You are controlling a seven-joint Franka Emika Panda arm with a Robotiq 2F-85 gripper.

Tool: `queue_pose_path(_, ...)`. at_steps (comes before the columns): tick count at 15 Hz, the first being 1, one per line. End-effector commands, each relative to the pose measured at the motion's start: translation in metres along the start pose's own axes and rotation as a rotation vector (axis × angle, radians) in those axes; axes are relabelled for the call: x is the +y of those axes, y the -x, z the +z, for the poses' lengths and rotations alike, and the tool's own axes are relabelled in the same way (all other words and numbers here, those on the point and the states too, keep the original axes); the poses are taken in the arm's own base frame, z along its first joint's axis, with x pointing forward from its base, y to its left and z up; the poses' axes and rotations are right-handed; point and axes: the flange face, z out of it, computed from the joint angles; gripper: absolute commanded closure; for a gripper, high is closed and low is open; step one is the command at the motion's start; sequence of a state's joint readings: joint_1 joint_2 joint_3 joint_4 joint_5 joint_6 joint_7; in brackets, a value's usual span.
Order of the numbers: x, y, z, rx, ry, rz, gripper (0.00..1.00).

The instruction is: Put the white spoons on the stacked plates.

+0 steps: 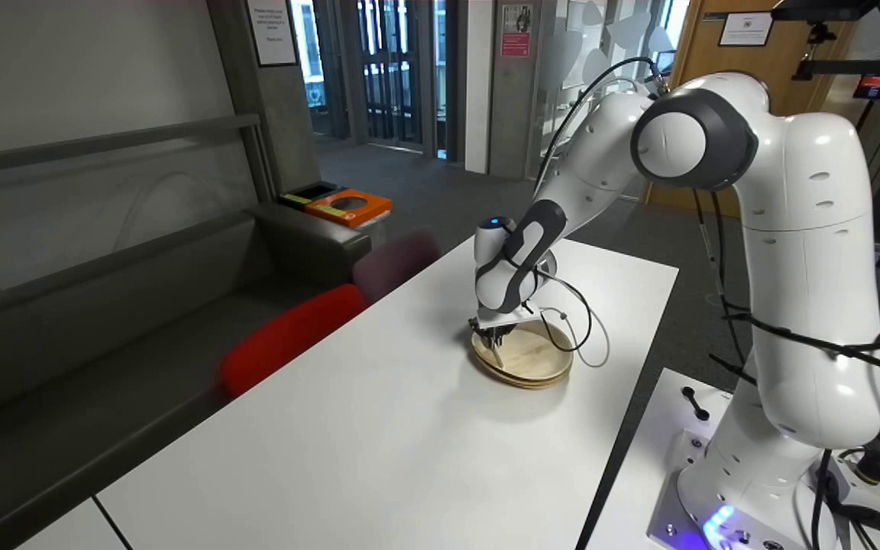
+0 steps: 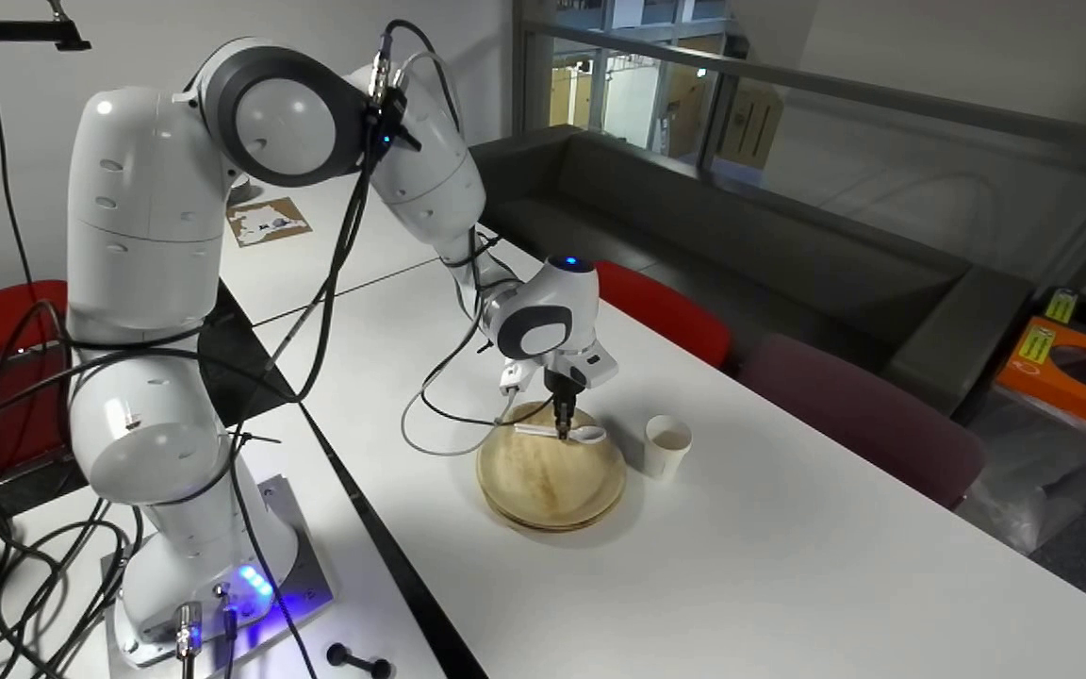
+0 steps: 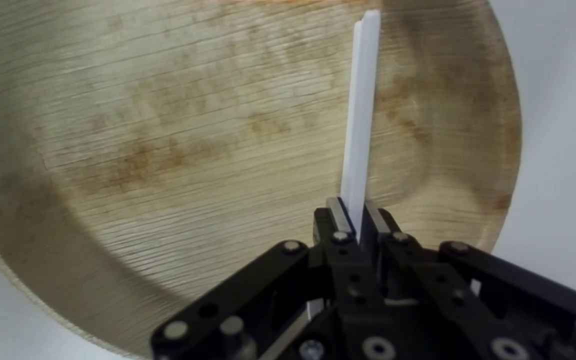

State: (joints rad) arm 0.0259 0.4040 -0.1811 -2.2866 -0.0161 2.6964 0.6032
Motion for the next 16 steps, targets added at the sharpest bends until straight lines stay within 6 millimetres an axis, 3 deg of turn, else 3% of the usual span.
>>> queue_pose_path(1,0.0106,0.005,-0.0074,-0.015,-0.012,-0.028,0.97)
queue_pose_path(9,0.0103,0.007,-0.004,-0.024,-0.007,-0.039,0.97)
queue_pose_path(12,0.0102,0.0071,-0.0035,-0.025,-0.006,-0.039,0.83)
queue_pose_path(16,0.011,0.007,-0.0035,-0.026,-0.006,-0.039,0.78)
